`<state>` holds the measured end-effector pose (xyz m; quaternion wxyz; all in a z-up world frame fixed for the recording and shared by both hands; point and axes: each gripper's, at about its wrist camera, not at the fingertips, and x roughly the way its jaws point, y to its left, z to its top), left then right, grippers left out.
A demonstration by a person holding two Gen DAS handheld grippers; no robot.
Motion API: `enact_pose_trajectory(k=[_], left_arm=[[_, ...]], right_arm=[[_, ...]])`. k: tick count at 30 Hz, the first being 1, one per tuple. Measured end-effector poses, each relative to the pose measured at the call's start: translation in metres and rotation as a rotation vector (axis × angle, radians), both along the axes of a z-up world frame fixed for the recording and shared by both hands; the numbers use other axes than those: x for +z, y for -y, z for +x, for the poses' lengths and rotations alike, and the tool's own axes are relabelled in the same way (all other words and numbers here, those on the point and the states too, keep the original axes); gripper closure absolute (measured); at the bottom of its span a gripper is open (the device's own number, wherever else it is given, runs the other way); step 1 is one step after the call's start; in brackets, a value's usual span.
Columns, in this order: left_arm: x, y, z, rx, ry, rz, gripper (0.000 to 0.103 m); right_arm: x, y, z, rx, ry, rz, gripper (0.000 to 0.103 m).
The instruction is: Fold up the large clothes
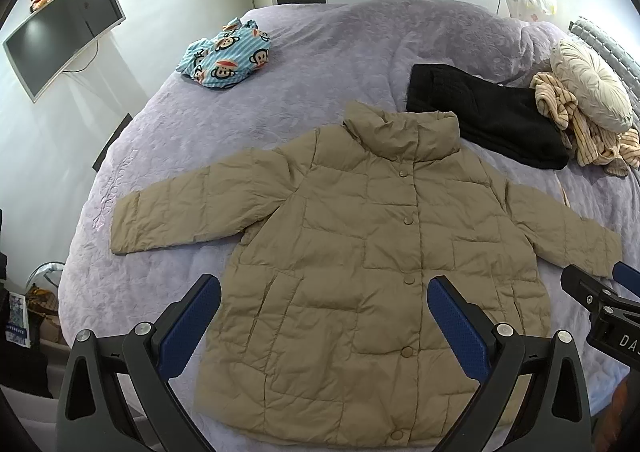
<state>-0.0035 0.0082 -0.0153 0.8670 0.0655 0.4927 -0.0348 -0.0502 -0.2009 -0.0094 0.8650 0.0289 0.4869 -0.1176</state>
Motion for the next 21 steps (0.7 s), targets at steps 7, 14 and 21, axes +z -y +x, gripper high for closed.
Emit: enact_pose_trajectory(k=[7,14,21], left_arm=[[-0.0018,-0.001,-0.0003,0.0,-0.001,-0.001,0.0],[-0.0015,-0.0011,0.0001,-0.001,-0.002,-0.001,0.0],[0.0005,0.0,0.0005,0.001,-0.001,0.0,0.0]], right_arm=[[0.0011,-0.0004,0.0007,-0.001,-0.001,0.001,0.0],[0.0017,-0.0008,0.0009,-0.001,-0.001,0.002,0.0],[0.0012,-0.0004,0.0005,0.0,-0.001,0.002,0.0]])
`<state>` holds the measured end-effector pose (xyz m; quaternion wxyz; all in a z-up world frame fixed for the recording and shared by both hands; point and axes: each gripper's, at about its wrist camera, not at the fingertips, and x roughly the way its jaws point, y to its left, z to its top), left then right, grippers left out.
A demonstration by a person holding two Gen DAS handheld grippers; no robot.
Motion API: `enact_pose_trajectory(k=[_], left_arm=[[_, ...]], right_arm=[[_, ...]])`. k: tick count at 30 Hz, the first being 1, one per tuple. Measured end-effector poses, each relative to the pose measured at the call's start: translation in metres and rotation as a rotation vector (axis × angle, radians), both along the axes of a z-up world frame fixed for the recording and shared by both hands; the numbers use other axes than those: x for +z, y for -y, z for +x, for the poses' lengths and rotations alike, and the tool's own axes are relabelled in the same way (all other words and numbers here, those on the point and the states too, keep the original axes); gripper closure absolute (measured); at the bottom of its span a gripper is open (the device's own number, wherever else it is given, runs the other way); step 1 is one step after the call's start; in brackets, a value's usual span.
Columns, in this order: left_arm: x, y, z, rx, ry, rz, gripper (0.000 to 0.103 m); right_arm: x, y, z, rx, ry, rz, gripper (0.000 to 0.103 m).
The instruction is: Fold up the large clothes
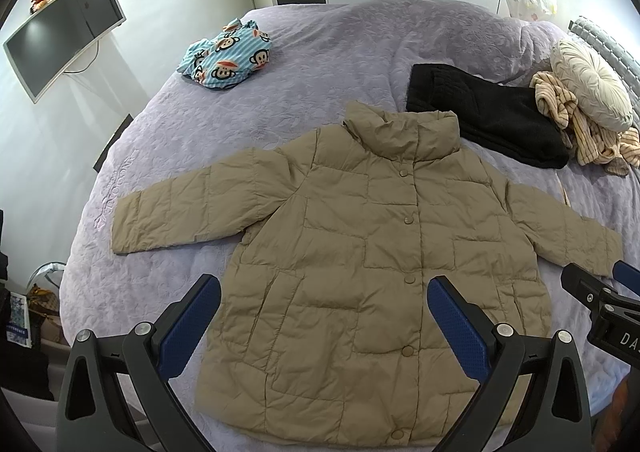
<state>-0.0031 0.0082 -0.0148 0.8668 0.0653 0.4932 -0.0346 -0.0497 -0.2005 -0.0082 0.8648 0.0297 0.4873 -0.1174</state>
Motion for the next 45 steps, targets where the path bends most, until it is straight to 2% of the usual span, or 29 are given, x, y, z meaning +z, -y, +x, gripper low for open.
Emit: enact_pose_trajectory(k=[7,25,29,32,34,35,36,37,39,41,43,45], left_arm=[[-0.008,0.001,0.002,-0.003,-0.001,-0.001,0.0],[-0.001,-0.006,0.0,-0.002,-0.003,-0.007,0.0],[0.006,-0.005,-0.007,0.0,0.014,0.03,0.0],[0.01,-0.007,-0.009,0.003,0.04,0.094,0.0],[0.01,-0.011,-0.009,0.009,0.035,0.095,0.0],[0.009,-0.014,-0.009,0.014,0.023,0.089,0.0],[0.006,-0.018,-0.008,0.019,-0.007,0.037,0.0],[0.004,-0.025,-0.007,0.028,-0.017,0.023,0.0],[-0.006,-0.036,-0.004,0.043,-0.066,-0.08,0.0],[-0.017,-0.049,0.001,0.063,-0.12,-0.121,0.0],[-0.031,-0.067,0.009,0.073,-0.161,-0.15,0.0],[-0.042,-0.084,0.016,0.105,-0.177,-0.129,0.0]], right_arm=[[-0.002,0.0,0.0,0.0,-0.002,0.001,0.0],[-0.003,-0.001,-0.001,0.001,-0.004,0.006,0.0],[-0.004,-0.004,-0.001,0.005,-0.008,0.014,0.0],[-0.007,-0.007,-0.002,0.005,-0.017,0.027,0.0],[-0.008,-0.008,-0.003,0.005,-0.025,0.033,0.0],[-0.007,-0.006,-0.004,0.006,-0.028,0.037,0.0],[-0.009,-0.009,-0.004,0.006,-0.034,0.041,0.0],[-0.011,-0.011,-0.004,0.008,-0.04,0.046,0.0],[-0.011,-0.01,-0.003,0.015,-0.048,0.062,0.0],[-0.014,-0.019,-0.001,0.025,-0.054,0.071,0.0],[-0.019,-0.027,0.001,0.033,-0.064,0.072,0.0],[-0.024,-0.032,0.006,0.039,-0.079,0.088,0.0]])
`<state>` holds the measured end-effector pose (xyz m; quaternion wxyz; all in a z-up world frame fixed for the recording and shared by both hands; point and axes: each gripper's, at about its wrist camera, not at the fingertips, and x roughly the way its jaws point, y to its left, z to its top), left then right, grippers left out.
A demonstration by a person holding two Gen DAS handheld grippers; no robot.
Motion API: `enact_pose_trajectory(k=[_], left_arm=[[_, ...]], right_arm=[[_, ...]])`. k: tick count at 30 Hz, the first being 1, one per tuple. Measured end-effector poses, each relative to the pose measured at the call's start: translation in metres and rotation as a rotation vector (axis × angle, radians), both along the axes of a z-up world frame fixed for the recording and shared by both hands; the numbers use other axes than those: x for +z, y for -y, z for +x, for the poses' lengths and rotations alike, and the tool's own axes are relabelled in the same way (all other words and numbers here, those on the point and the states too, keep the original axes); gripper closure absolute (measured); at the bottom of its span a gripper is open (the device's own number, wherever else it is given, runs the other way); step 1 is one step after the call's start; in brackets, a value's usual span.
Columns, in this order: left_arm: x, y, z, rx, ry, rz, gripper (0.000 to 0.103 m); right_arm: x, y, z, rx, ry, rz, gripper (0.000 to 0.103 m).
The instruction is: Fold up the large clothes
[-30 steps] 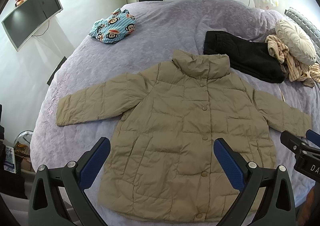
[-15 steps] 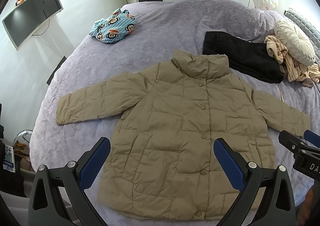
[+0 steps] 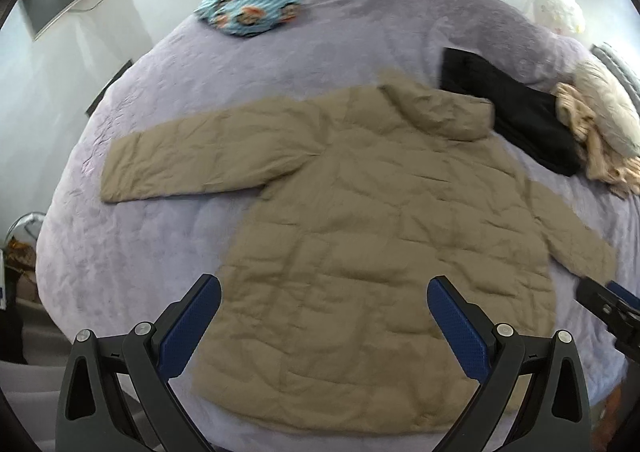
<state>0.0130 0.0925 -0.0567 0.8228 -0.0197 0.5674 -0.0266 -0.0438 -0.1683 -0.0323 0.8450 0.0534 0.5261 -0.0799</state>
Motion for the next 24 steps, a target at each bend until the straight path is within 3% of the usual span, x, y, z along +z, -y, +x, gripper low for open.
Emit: enact_pose_trajectory(k=[2,5,9,11,18,22,24], left_arm=[[-0.013,-0.02,0.012,0.024,0.025,0.009,0.0],[-0.036,-0.057,0.038,0.05,0.046,-0.038,0.0],[-0.077,-0.117,0.074,0.11,0.017,-0.179,0.0],[-0.096,-0.143,0.086,0.15,0.01,-0.238,0.0],[-0.177,-0.207,0.133,0.271,-0.004,-0.478,0.0],[-0.209,-0.229,0.161,0.322,-0.016,-0.533,0.0],[-0.207,-0.242,0.173,0.356,0.02,-0.559,0.0]], right_arm=[[-0.011,-0.011,0.008,0.005,-0.021,0.017,0.0],[-0.027,-0.028,0.018,-0.009,-0.024,0.032,0.0],[-0.059,-0.051,0.035,-0.044,-0.078,0.113,0.0],[-0.083,-0.071,0.048,-0.038,-0.149,0.106,0.0],[-0.142,-0.122,0.073,0.014,-0.197,0.127,0.0],[-0.158,-0.139,0.085,0.052,-0.19,0.129,0.0],[-0.164,-0.143,0.091,0.065,-0.182,0.132,0.0]])
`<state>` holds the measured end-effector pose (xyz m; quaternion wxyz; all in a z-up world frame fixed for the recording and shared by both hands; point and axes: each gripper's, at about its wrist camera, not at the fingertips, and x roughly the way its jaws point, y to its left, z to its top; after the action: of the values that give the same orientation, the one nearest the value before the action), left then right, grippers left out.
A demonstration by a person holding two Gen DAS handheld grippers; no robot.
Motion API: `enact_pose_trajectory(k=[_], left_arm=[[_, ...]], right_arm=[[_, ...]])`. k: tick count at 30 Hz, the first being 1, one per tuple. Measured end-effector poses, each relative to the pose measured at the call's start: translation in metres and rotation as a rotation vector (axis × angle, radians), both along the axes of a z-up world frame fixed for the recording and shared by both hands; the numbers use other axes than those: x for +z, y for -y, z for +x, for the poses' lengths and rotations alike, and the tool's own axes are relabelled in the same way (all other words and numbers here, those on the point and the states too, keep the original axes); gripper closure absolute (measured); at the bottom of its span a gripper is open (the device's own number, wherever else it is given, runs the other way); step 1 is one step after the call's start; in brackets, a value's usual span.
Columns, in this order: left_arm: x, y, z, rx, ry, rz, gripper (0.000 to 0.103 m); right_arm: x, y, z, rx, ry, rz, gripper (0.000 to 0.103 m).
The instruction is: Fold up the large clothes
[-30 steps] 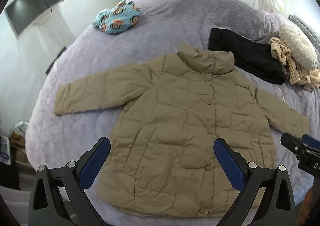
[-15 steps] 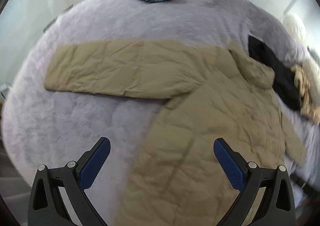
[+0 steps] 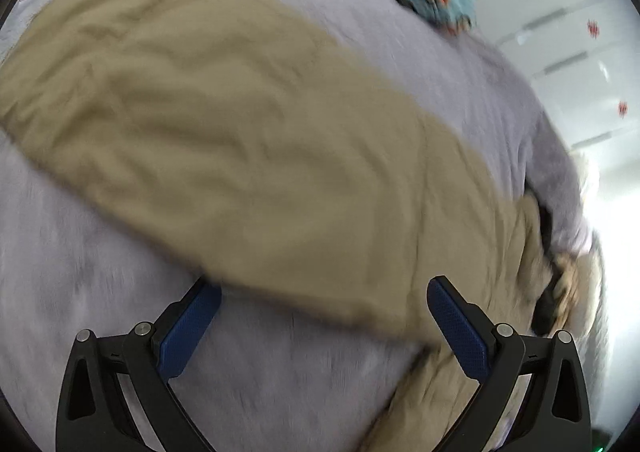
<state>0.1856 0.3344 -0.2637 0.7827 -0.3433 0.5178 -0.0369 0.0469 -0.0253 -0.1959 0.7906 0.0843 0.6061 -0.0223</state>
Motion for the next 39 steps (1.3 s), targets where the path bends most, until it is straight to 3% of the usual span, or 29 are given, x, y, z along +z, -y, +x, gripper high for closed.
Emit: enact_pose_trajectory(k=[6,7,8,9,10,11,14,16,17,19,24,29,34,39], left_arm=[[0.011,-0.039,0.032,0.088,0.076,0.079,0.004],[0.01,-0.045,0.039,0.102,0.067,0.096,0.021],[0.007,-0.05,0.043,0.104,0.046,0.11,0.045],[0.005,-0.054,0.049,0.1,0.033,0.113,0.059],[0.004,-0.056,0.05,0.091,0.029,0.109,0.085],[0.006,-0.06,0.052,0.08,0.034,0.096,0.094],[0.031,-0.058,0.05,0.056,0.084,0.185,0.094],[0.051,-0.049,0.044,0.034,0.129,0.228,0.094],[0.063,-0.046,0.043,0.021,0.153,0.245,0.094],[0.09,-0.038,0.042,-0.009,0.216,0.274,0.094],[0.143,-0.001,0.033,-0.113,0.356,0.314,0.094],[0.192,0.082,0.026,-0.297,0.489,0.301,0.094],[0.217,0.185,0.014,-0.454,0.535,0.256,0.094],[0.199,0.306,-0.006,-0.614,0.533,0.291,0.094]], right_arm=[[-0.011,-0.006,0.03,0.03,0.061,-0.001,0.0],[-0.012,-0.007,0.039,0.034,0.072,-0.003,0.0],[-0.012,-0.008,0.045,0.038,0.081,-0.002,0.0],[-0.013,-0.009,0.053,0.044,0.094,0.002,0.0],[-0.014,-0.011,0.064,0.054,0.11,0.008,0.0],[-0.014,-0.013,0.07,0.061,0.126,0.013,0.0],[-0.011,-0.019,0.096,0.057,0.19,0.034,0.003],[-0.009,-0.024,0.109,0.037,0.239,0.063,0.029],[-0.011,-0.027,0.118,0.03,0.248,0.078,0.059],[-0.023,-0.032,0.135,0.023,0.233,0.132,0.082],[-0.062,-0.044,0.16,0.013,0.19,0.267,0.087],[-0.087,-0.044,0.161,-0.004,0.156,0.313,0.087],[-0.08,-0.015,0.142,-0.016,0.107,0.476,0.086],[-0.041,0.061,0.086,-0.102,0.171,0.425,0.087]])
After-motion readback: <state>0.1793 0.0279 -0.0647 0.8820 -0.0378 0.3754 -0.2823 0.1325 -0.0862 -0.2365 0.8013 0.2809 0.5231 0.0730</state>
